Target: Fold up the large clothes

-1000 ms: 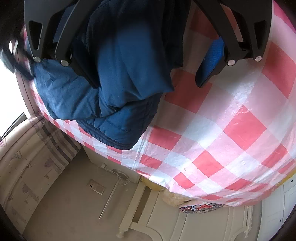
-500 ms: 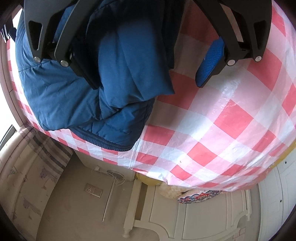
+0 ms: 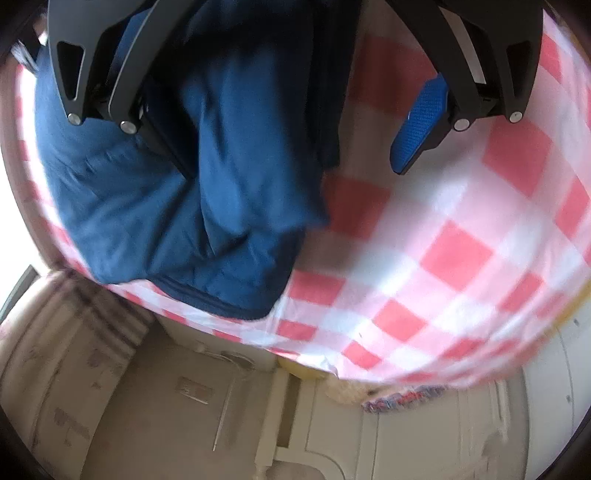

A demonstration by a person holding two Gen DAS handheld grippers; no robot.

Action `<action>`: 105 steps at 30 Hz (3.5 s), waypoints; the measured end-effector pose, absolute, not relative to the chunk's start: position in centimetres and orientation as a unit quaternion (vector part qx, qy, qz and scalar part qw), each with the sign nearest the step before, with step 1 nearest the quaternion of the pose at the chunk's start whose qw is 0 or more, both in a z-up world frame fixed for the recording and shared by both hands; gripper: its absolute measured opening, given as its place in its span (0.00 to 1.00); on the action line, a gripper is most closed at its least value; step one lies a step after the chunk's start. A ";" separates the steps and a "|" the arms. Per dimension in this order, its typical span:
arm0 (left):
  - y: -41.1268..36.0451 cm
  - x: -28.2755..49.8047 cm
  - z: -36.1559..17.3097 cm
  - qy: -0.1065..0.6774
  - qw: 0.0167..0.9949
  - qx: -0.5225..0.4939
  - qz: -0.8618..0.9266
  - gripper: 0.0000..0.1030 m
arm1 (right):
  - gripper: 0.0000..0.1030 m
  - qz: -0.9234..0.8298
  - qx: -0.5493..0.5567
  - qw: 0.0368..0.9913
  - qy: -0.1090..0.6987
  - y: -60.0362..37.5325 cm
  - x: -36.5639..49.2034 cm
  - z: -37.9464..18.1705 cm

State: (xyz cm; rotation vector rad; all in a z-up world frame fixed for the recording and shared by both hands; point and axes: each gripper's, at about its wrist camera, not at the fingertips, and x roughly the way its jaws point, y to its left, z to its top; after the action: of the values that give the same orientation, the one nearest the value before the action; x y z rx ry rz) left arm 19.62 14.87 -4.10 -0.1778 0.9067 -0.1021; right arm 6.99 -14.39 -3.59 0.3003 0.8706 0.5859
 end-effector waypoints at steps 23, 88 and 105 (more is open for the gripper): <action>17.9 14.7 -9.2 0.479 0.765 -0.301 -0.308 0.94 | 0.85 0.336 0.232 0.815 0.410 -16.0 7.9 -6.0; -2.0 1.7 10.3 0.155 0.988 0.022 -0.004 0.98 | 0.95 0.073 -0.015 0.984 0.164 -22.8 -2.3 8.1; -3.0 4.7 4.3 0.252 0.967 0.038 -0.027 0.98 | 0.95 0.018 0.021 0.982 0.189 -25.8 4.7 5.9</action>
State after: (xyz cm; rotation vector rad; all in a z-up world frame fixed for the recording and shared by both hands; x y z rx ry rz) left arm 4.72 -2.99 4.35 0.0763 0.5097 -0.0543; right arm 4.67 -25.77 5.89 0.0413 0.3812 0.0362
